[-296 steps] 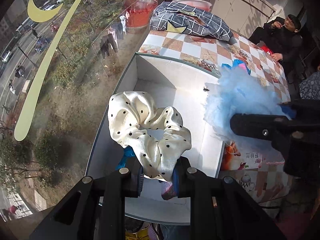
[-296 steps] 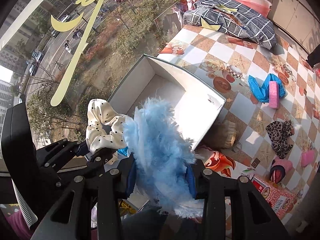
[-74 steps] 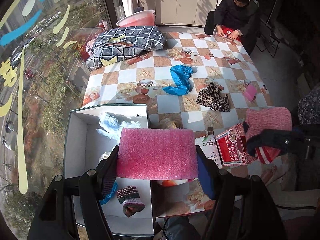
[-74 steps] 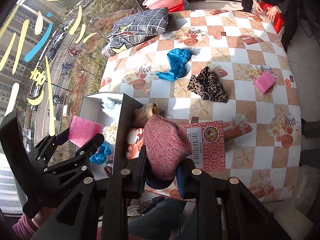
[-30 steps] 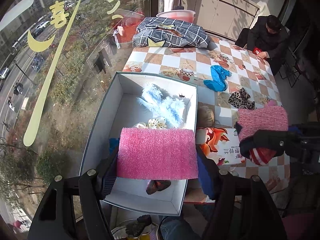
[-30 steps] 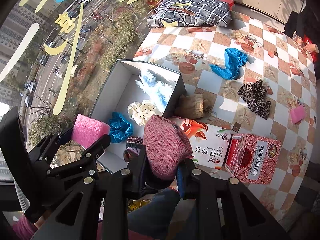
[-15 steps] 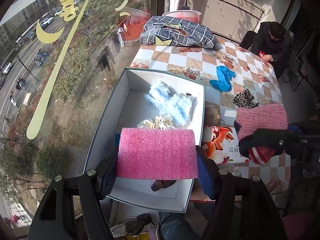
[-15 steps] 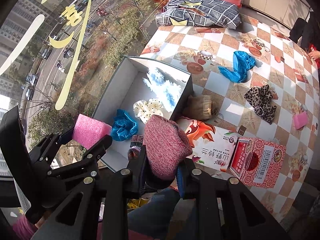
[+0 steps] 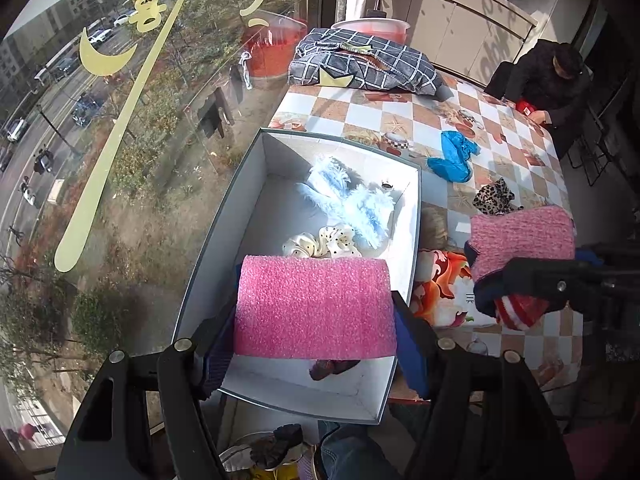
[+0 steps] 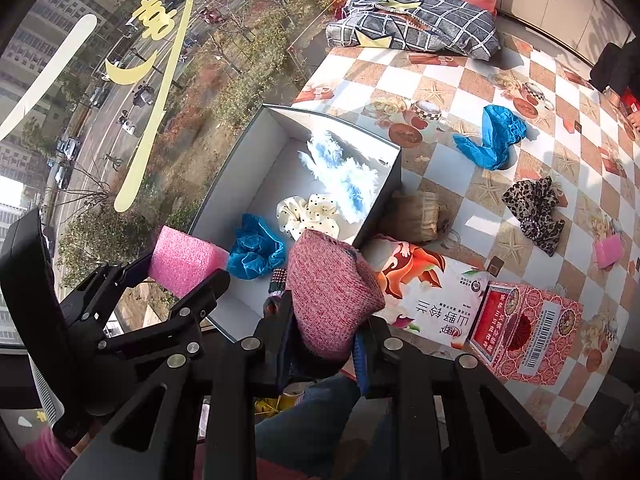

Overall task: Organize soft objects
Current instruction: 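Hold the pink foam block and knitted cuff above the box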

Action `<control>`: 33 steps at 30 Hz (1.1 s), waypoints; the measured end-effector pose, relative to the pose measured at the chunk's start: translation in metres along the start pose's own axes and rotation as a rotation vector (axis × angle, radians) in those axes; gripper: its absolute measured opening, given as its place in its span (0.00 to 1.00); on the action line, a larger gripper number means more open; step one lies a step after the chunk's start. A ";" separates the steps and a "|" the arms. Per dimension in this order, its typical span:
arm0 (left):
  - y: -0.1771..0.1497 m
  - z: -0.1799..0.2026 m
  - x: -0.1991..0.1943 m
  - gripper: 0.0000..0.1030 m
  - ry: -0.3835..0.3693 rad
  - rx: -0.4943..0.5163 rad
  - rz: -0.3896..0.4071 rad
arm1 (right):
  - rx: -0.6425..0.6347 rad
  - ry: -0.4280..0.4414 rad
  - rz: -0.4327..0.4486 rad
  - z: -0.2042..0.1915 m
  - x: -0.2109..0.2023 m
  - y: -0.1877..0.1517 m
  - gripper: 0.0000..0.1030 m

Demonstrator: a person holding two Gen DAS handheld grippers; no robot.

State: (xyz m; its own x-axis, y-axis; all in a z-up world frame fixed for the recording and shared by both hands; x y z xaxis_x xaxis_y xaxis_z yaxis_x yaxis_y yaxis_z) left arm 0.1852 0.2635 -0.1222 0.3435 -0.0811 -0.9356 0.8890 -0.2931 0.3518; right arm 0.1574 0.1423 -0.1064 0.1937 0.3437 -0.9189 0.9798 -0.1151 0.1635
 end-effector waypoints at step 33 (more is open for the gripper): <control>0.001 -0.007 0.008 0.71 0.004 -0.005 -0.016 | -0.015 0.014 -0.016 -0.007 0.009 0.007 0.25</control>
Point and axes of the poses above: each gripper's, at about its wrist camera, not at the fingertips, and x roughly the way its jaws point, z to its right, y to its top, the point moved 8 cm from there along x, roughly the way its jaws point, and after that the axes turned 3 degrees about y, right-handed, at the moved point
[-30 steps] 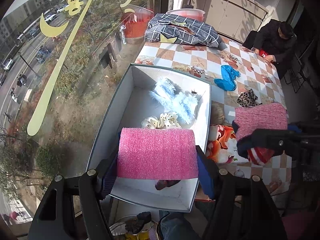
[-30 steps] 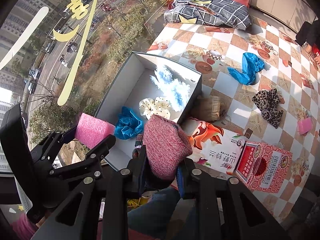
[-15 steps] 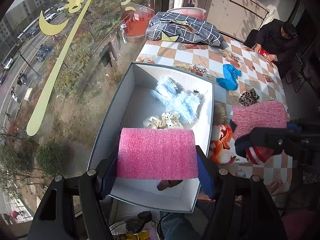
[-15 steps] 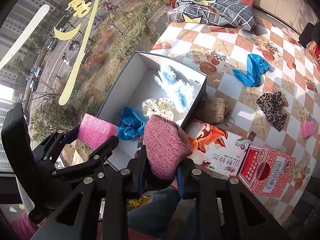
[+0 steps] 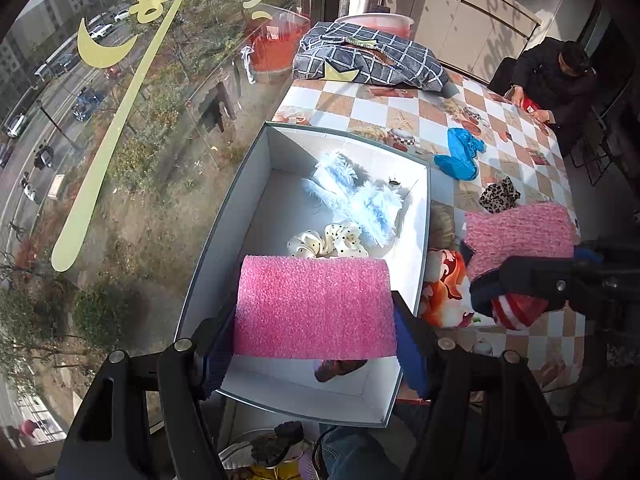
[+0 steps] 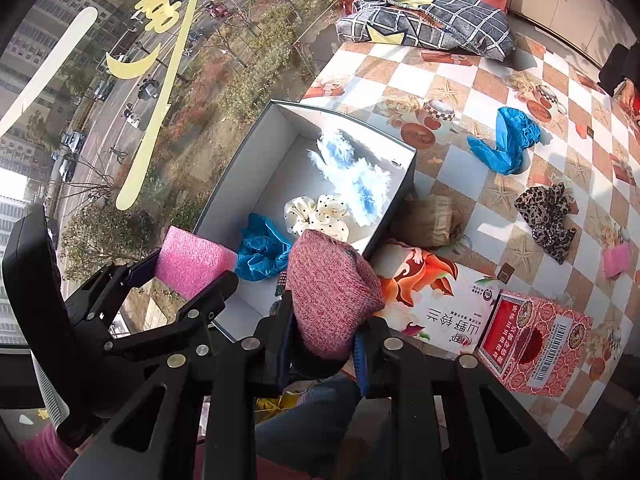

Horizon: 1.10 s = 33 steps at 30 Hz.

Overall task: Organize soft objects
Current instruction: 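Hold the pink foam block and knitted cuff above the box, then open both tools to drop the foam block and knitted cuff into the box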

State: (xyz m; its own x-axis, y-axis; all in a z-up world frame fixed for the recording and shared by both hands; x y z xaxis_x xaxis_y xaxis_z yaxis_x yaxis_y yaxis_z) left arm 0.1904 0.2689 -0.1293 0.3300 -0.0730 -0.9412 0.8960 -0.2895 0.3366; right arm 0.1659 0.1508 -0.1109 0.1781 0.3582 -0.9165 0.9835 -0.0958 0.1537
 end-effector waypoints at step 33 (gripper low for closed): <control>0.011 -0.015 0.029 0.71 0.024 -0.009 -0.049 | -0.033 0.009 -0.037 -0.018 0.041 0.043 0.25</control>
Point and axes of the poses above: each gripper's, at about its wrist camera, not at the fingertips, and x roughly the way its jaws point, z to its right, y to its top, the point moved 8 cm from there along x, roughly the way its jaws point, and after that the axes turned 3 degrees about y, right-handed, at the moved point
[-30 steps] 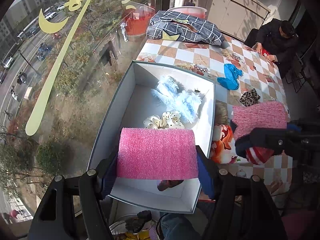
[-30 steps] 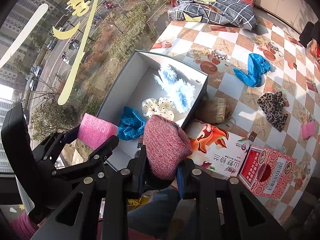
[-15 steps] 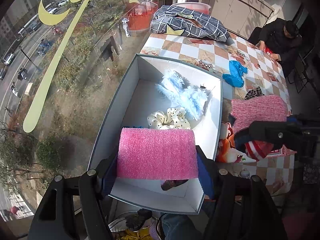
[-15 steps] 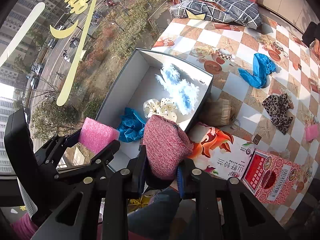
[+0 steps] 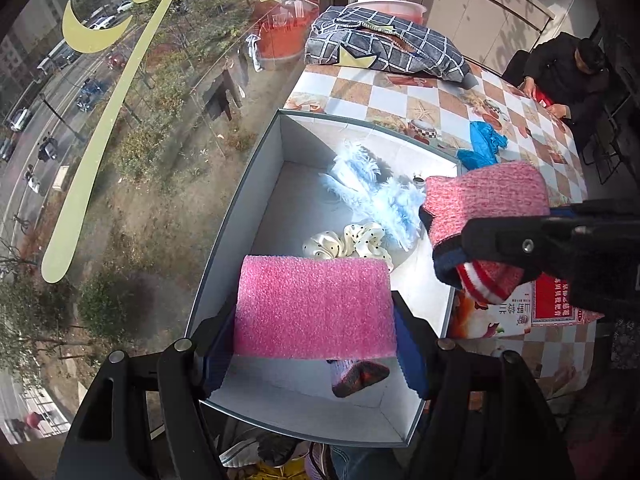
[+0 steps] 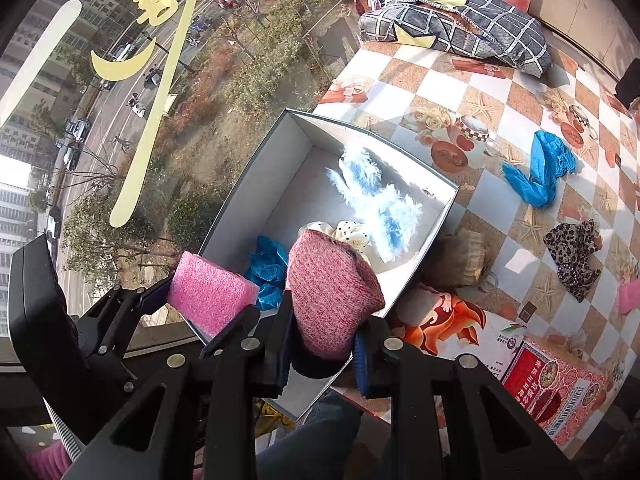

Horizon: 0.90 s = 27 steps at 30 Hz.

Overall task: Organize soft objects
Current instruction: 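Open both tools to drop the foam block and knitted cuff into the box, then move both tools back over the table toward the blue cloth and pink sponge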

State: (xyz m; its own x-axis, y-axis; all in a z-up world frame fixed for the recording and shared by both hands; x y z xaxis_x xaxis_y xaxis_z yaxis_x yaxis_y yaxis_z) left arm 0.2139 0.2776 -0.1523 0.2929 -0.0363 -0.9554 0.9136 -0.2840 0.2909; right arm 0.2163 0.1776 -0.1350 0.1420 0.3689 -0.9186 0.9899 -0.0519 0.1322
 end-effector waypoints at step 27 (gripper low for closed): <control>0.012 0.002 -0.005 1.00 -0.084 -0.097 0.043 | 0.094 -0.018 -0.006 0.030 -0.014 0.004 1.00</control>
Point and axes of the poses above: each gripper's, at about its wrist camera, not at the fingertips, and x roughly the way its jaws point, z to its right, y to its top, the point moved 8 cm from there along x, roughly the way its jaws point, and after that the axes turned 3 degrees about y, right-handed, at the moved point
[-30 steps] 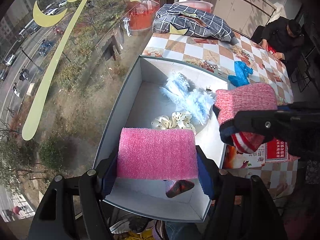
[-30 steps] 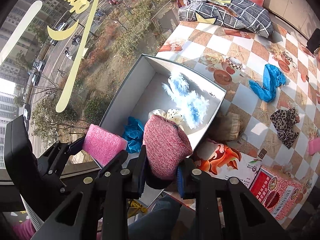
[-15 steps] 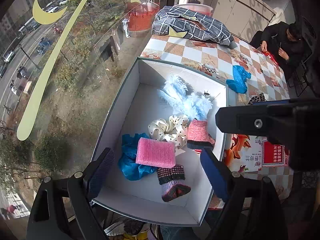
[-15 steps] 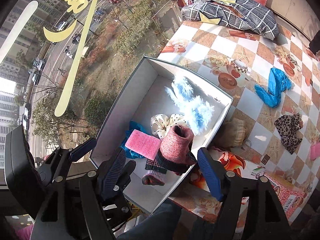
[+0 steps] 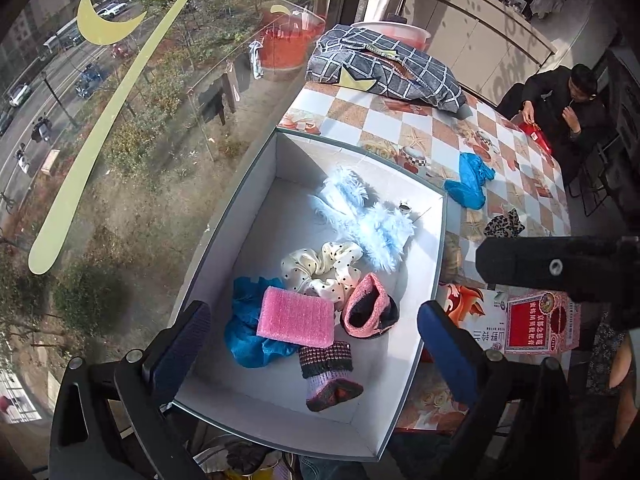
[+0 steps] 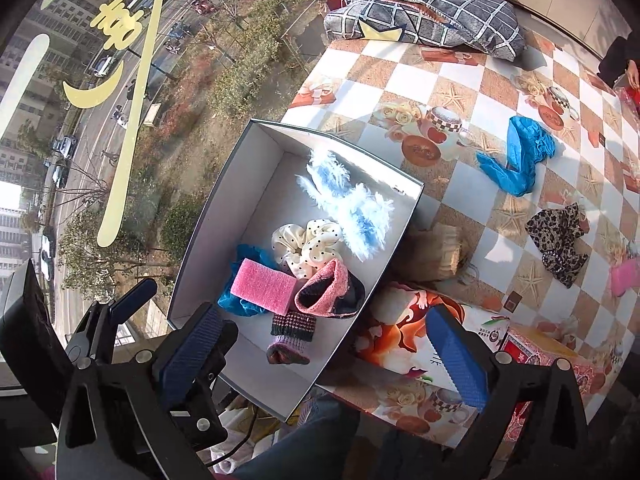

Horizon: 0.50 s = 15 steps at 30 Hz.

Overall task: Organize soft objects
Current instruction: 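Move both tools back over the table toward the blue cloth and pink sponge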

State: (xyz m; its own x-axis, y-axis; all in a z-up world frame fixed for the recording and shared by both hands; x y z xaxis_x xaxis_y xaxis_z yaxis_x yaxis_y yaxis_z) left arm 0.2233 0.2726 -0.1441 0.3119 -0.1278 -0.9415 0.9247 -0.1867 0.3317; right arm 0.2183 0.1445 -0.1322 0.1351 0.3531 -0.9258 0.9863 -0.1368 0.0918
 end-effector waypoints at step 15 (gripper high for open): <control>0.023 0.072 0.002 1.00 -0.093 0.158 -0.053 | 0.257 0.025 0.077 0.106 -0.071 -0.029 1.00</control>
State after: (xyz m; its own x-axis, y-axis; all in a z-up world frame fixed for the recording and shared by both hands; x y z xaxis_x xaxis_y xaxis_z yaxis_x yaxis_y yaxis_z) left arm 0.2294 0.1975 -0.1336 0.2357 -0.2017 -0.9507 0.8914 -0.3449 0.2942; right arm 0.1700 0.0253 -0.1076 0.2141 0.3549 -0.9101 0.9172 -0.3936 0.0623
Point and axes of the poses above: each gripper's, at about its wrist camera, not at the fingertips, and x roughly the way its jaws point, z to its right, y to its top, the point moved 8 cm from there along x, roughly the way its jaws point, and after that the axes turned 3 degrees about y, right-handed, at the moved point
